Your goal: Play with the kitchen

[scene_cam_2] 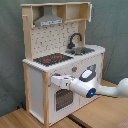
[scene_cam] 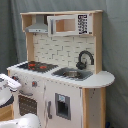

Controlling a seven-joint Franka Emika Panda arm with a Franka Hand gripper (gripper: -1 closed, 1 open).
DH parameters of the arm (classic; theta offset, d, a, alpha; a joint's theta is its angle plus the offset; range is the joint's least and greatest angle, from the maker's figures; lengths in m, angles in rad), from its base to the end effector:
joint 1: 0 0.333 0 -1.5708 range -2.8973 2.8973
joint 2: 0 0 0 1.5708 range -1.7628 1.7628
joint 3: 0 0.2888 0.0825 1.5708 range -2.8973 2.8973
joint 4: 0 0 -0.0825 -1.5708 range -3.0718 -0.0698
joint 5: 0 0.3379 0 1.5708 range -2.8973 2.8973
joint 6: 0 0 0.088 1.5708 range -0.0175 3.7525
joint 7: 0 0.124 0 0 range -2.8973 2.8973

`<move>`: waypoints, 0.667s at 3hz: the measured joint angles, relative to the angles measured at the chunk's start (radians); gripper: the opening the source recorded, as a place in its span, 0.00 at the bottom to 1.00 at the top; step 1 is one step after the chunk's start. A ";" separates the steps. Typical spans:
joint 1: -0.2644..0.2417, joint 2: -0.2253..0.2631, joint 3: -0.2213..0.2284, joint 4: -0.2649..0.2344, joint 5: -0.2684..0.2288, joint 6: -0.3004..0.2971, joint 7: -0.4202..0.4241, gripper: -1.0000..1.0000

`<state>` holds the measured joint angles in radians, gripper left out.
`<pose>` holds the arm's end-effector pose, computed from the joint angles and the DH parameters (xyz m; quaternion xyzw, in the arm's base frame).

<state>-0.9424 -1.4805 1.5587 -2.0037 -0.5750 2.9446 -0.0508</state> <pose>0.3379 0.5082 0.3253 0.3318 0.5977 0.3681 0.6302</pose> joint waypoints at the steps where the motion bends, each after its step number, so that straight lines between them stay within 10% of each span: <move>1: 0.000 0.003 0.001 0.000 0.000 0.000 0.106 0.00; 2: 0.000 0.011 0.003 0.000 0.001 0.002 0.209 0.00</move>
<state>-0.9424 -1.4692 1.5613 -2.0041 -0.5739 2.9463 0.1582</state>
